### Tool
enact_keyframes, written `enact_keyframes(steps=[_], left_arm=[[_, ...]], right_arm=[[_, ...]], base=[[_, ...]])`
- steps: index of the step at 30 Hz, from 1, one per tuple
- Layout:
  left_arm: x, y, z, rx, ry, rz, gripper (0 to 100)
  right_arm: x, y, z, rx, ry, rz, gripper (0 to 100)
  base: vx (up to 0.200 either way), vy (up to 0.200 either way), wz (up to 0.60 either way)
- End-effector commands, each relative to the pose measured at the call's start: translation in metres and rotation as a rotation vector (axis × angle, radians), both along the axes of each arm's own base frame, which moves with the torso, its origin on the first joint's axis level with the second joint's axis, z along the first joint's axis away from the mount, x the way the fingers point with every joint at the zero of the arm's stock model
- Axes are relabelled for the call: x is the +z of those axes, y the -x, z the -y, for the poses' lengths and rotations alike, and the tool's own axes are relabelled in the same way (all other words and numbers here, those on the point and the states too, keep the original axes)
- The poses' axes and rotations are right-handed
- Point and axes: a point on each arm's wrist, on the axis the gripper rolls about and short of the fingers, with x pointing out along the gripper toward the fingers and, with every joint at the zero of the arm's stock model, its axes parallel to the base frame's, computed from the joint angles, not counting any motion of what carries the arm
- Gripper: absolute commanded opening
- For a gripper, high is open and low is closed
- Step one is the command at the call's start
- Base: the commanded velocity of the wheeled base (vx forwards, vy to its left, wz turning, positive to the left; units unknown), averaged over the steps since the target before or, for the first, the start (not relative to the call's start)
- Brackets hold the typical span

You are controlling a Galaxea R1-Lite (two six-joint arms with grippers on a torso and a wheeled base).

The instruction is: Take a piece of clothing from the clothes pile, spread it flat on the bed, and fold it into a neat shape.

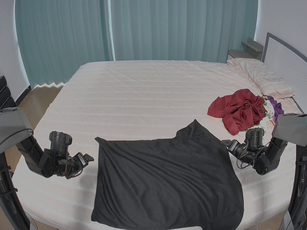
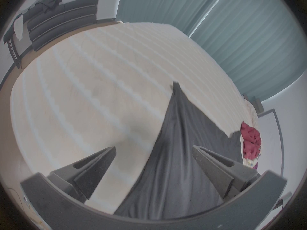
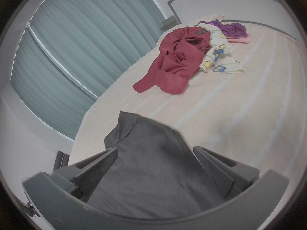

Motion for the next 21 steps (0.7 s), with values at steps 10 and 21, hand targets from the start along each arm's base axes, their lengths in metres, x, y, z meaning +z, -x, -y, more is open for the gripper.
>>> enact_keyframes(steps=[10,21], left_arm=[[-0.006,0.107,0.034,-0.113,0.110,-0.132,100],[-0.025,0.102,0.036,-0.109,0.100,-0.139,100]], right_arm=[[-0.007,0.101,-0.001,-0.014,-0.099,-0.040,100],[-0.006,0.103,-0.001,-0.020,-0.110,-0.041,100]], base=[[-0.200,0.000,0.00],[-0.200,0.000,0.00]])
